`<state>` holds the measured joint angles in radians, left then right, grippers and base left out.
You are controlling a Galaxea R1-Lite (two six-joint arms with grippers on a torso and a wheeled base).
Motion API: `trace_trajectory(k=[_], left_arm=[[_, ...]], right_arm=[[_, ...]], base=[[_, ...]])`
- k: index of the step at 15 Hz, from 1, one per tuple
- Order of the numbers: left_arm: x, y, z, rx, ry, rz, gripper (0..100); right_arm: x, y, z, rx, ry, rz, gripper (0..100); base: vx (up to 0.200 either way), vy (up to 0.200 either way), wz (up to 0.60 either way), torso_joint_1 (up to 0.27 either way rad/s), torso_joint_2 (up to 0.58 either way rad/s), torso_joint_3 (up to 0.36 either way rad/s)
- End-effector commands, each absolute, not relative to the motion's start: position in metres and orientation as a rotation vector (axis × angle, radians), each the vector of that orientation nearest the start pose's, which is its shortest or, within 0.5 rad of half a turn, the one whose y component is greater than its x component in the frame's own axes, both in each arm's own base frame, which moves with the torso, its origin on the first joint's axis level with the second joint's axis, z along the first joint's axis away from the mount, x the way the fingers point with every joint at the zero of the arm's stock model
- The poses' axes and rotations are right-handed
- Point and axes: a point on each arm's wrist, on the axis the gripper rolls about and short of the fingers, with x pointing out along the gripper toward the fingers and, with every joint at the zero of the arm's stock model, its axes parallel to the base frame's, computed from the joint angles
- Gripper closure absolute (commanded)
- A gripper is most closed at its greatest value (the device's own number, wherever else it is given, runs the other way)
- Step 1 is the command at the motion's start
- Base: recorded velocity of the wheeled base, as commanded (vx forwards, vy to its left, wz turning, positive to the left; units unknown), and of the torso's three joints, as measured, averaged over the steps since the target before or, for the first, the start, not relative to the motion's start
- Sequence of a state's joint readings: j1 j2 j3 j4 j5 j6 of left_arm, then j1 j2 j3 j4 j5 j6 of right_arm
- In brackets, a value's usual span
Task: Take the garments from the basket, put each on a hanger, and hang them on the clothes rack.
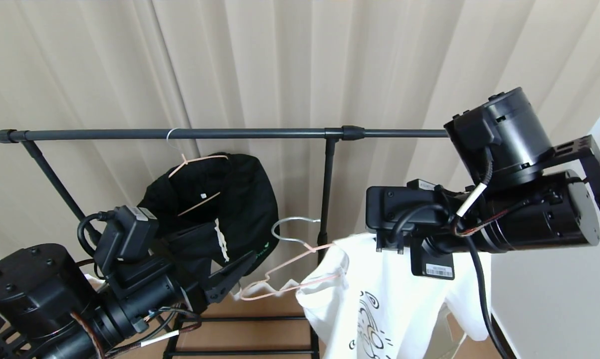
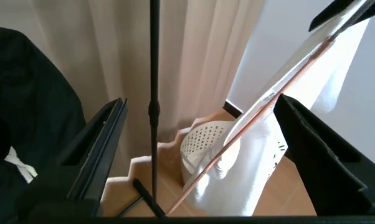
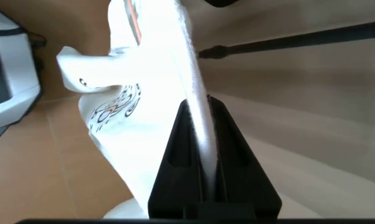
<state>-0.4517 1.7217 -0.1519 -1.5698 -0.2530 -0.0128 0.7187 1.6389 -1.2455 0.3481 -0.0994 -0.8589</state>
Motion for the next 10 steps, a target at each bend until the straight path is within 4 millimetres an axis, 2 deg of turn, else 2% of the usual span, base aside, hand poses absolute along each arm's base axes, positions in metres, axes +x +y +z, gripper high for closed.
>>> trace_trajectory(k=[1, 4, 8, 10], left_arm=[[0.202, -0.109, 0.118, -0.003, 0.016, -0.696, 0], [0.203, -0.114, 0.121, 0.031, -0.009, -0.67, 0], [0.214, -0.124, 0.122, 0.053, 0.068, -0.501, 0], [0.219, -0.128, 0.125, 0.035, 0.098, -0.442, 0]], right_arm=[[0.2, 0.18, 0.225, -1.094, 0.333, 0.756, 100], [0.199, 0.179, 0.21, -1.022, 0.234, 0.676, 100], [0.194, 0.171, 0.191, -0.843, 0.156, 0.545, 100], [0.194, 0.171, 0.188, -0.685, 0.128, 0.472, 100]], base=[[0.0, 0.0, 0.0, 0.0, 0.0, 0.0], [0.0, 0.0, 0.0, 0.0, 0.0, 0.0], [0.0, 0.0, 0.0, 0.0, 0.0, 0.0], [0.0, 0.0, 0.0, 0.0, 0.0, 0.0]])
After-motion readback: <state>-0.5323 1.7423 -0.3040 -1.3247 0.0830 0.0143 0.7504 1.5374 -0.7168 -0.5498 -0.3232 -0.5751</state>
